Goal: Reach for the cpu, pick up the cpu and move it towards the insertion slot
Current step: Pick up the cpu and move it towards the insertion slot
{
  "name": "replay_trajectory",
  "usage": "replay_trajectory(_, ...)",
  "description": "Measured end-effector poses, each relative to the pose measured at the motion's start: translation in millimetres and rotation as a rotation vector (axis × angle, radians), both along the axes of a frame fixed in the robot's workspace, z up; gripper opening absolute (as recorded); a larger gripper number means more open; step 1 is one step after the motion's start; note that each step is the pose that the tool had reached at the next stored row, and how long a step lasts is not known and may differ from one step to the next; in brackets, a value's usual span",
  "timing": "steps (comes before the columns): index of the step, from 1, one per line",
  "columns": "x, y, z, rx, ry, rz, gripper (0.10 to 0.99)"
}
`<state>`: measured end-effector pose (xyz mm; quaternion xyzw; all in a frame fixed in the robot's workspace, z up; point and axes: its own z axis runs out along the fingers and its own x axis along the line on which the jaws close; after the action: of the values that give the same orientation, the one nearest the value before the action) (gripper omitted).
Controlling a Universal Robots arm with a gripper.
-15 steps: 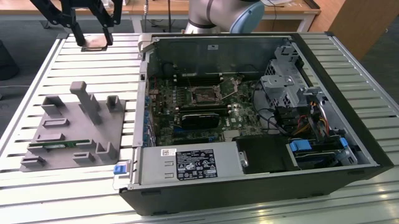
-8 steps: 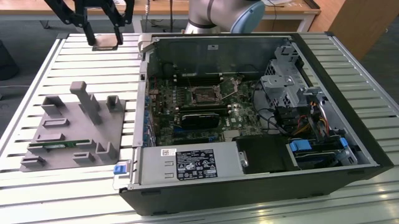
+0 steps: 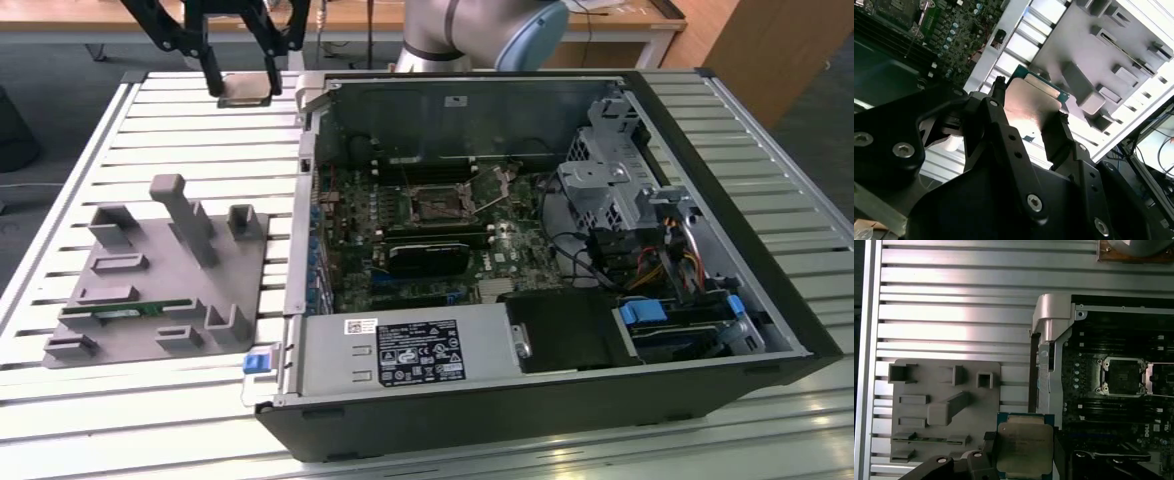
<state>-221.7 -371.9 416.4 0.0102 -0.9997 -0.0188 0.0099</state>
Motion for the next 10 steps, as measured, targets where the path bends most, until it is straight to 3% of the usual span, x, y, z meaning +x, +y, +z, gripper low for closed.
replay_trajectory(10,34.7,8.0,-1.3,0.0,0.0,0.0,0.541)
